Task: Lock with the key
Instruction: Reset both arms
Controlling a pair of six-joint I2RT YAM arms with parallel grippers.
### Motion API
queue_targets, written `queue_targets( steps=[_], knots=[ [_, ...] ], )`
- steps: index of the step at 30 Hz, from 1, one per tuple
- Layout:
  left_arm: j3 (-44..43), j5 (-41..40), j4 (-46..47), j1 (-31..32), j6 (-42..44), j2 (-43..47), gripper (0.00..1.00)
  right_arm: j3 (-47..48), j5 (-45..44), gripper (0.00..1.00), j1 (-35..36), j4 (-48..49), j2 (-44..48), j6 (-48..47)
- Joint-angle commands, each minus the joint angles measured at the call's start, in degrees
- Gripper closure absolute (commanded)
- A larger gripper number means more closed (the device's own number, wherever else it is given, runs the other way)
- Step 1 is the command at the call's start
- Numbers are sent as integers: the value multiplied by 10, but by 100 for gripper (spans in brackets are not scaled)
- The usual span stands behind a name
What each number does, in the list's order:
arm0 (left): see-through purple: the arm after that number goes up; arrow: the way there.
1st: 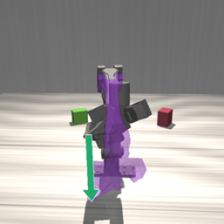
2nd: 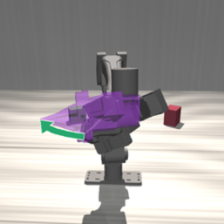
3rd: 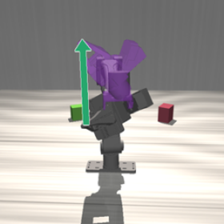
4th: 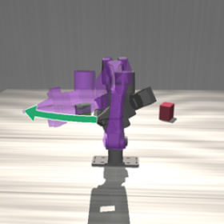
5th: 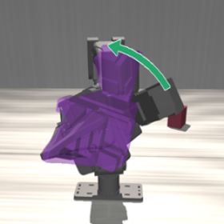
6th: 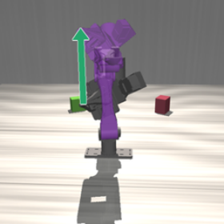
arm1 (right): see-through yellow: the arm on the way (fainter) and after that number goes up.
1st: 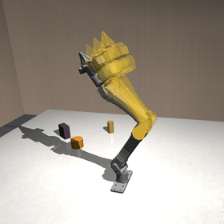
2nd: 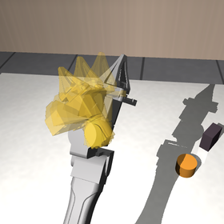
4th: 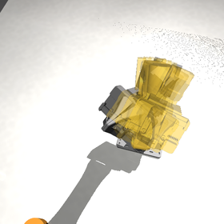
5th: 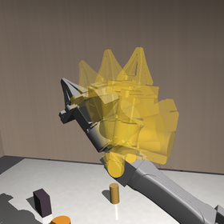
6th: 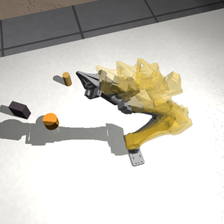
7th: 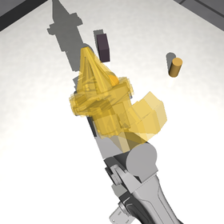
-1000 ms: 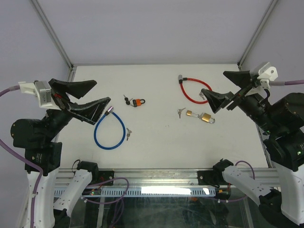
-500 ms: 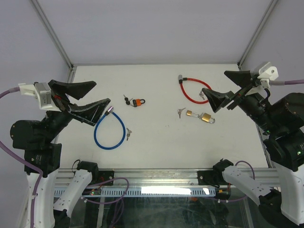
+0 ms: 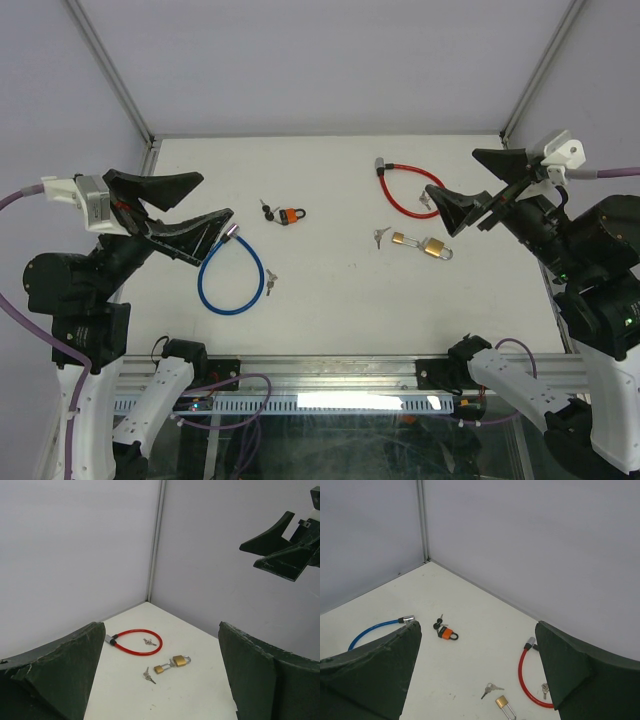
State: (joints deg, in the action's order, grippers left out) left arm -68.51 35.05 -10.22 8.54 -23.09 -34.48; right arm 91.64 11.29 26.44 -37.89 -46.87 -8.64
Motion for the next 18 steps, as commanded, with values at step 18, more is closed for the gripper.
queue_targets(
  steps=[18],
  knots=[
    [6, 10, 6, -4, 10, 3, 1, 2, -10, 1, -2, 18, 3, -6]
  ],
)
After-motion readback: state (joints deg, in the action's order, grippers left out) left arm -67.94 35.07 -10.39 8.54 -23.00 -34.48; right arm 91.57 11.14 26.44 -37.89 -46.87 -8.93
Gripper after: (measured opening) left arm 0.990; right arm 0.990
